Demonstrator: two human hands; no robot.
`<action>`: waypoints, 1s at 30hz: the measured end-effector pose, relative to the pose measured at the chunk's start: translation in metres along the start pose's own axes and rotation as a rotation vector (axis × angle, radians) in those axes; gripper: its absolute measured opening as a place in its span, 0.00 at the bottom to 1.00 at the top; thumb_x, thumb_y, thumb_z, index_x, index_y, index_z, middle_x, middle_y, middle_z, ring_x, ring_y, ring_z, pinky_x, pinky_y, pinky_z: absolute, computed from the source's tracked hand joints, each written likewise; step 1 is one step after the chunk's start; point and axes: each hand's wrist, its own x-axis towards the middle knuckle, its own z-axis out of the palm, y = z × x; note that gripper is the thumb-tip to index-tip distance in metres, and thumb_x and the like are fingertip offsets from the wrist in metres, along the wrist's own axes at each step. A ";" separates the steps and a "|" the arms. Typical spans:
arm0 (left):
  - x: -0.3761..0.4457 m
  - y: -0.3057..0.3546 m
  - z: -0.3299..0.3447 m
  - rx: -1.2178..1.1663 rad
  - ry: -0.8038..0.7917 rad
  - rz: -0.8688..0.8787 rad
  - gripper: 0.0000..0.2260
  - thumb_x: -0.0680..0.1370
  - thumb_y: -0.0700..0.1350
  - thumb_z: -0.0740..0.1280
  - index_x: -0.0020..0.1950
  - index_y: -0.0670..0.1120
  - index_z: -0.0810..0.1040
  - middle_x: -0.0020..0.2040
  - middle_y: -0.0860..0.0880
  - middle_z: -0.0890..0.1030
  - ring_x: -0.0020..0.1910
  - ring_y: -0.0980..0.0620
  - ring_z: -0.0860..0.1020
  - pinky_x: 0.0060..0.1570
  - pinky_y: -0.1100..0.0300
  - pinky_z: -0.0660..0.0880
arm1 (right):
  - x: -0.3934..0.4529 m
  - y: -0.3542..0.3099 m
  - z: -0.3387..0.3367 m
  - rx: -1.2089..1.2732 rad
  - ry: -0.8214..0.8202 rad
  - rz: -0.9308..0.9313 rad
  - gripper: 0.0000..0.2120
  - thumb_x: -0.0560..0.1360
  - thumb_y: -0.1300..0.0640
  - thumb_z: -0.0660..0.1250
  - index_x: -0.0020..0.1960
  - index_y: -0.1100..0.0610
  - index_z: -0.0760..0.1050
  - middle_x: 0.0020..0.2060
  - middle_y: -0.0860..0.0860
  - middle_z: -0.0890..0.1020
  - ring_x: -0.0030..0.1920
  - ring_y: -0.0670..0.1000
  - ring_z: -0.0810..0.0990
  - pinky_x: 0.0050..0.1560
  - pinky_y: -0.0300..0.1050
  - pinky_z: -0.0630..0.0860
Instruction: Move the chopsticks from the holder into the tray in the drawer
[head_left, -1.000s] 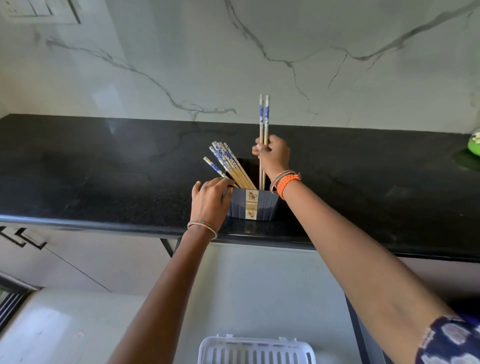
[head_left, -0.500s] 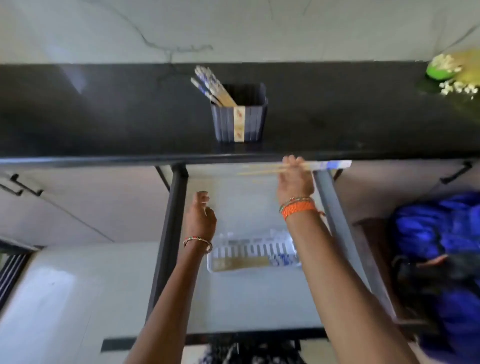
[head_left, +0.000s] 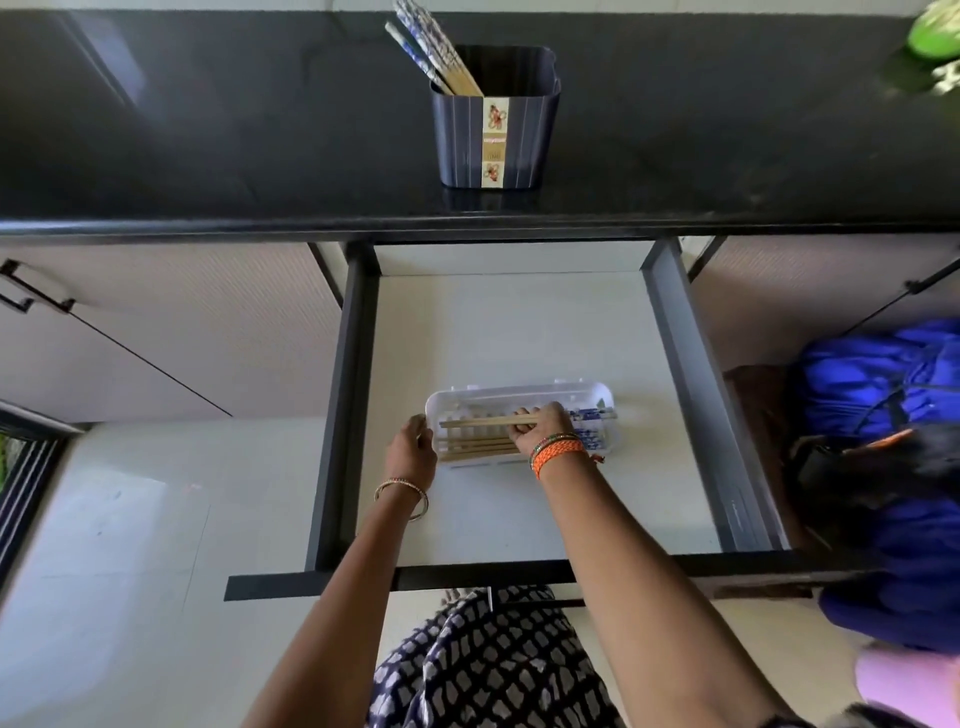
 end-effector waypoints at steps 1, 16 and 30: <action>0.000 -0.001 0.000 -0.011 0.008 0.006 0.14 0.79 0.37 0.57 0.63 0.39 0.72 0.56 0.37 0.80 0.53 0.39 0.77 0.49 0.57 0.71 | -0.004 -0.001 0.001 -0.007 0.006 0.003 0.13 0.79 0.62 0.47 0.37 0.60 0.63 0.37 0.54 0.69 0.35 0.50 0.69 0.55 0.49 0.74; 0.002 -0.007 -0.005 -0.201 0.009 -0.037 0.12 0.76 0.34 0.61 0.58 0.38 0.76 0.54 0.38 0.81 0.53 0.40 0.79 0.53 0.52 0.74 | -0.005 -0.002 -0.005 -1.708 -0.121 -0.820 0.15 0.72 0.67 0.61 0.57 0.65 0.77 0.59 0.60 0.79 0.60 0.60 0.78 0.60 0.50 0.76; 0.001 -0.003 -0.003 -0.291 0.020 -0.078 0.12 0.76 0.34 0.61 0.59 0.38 0.75 0.56 0.37 0.80 0.55 0.40 0.78 0.57 0.52 0.75 | -0.003 -0.012 -0.016 -2.124 -0.226 -0.941 0.21 0.73 0.66 0.60 0.65 0.53 0.74 0.63 0.55 0.75 0.64 0.57 0.73 0.68 0.52 0.66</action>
